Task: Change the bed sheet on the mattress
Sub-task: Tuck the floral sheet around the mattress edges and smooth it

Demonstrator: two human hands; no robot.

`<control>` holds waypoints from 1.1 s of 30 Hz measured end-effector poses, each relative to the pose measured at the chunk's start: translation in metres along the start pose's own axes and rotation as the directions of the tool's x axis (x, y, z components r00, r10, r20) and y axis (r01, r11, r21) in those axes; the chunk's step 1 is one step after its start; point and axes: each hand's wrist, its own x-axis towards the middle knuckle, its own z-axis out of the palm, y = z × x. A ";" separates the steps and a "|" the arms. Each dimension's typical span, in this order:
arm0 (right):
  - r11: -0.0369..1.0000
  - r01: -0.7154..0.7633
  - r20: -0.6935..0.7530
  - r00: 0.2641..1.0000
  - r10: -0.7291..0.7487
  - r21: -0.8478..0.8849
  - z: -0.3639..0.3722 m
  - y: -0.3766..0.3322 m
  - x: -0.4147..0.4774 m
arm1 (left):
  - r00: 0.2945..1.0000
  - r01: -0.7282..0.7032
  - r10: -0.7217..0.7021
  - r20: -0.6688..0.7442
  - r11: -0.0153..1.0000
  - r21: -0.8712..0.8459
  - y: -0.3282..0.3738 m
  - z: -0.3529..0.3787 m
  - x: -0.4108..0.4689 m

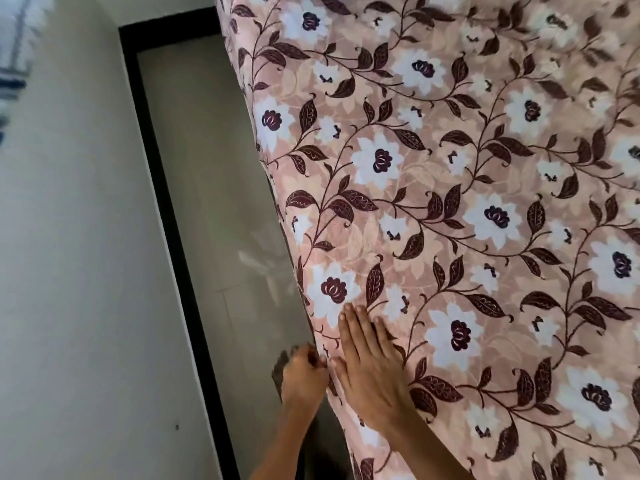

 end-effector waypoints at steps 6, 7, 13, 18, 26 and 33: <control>0.992 -0.112 -0.069 0.991 0.116 0.060 -0.021 0.008 0.125 | 0.990 -0.106 0.068 -0.122 0.936 -0.335 0.080 -0.063 0.079; 0.992 -0.116 -0.072 0.990 0.120 0.052 -0.025 0.010 0.147 | 0.983 -0.150 0.106 -0.148 0.935 -0.321 0.097 -0.070 0.095; 0.997 -0.057 -0.070 0.996 0.054 -0.044 -0.030 -0.010 0.210 | 0.936 -0.269 0.247 -0.251 0.961 -0.058 0.144 -0.106 0.128; 0.985 0.117 -0.030 0.992 -0.121 -0.124 -0.028 -0.014 0.208 | 0.962 -0.176 0.157 -0.224 0.982 -0.068 0.136 -0.107 0.129; 0.998 -0.016 -0.033 0.999 0.014 -0.056 -0.059 0.018 0.297 | 0.953 -0.203 0.124 -0.276 0.939 -0.278 0.203 -0.149 0.173; 0.964 0.184 0.031 0.983 -0.182 -0.193 -0.061 -0.001 0.347 | 0.951 -0.218 0.193 -0.241 0.973 -0.081 0.240 -0.177 0.211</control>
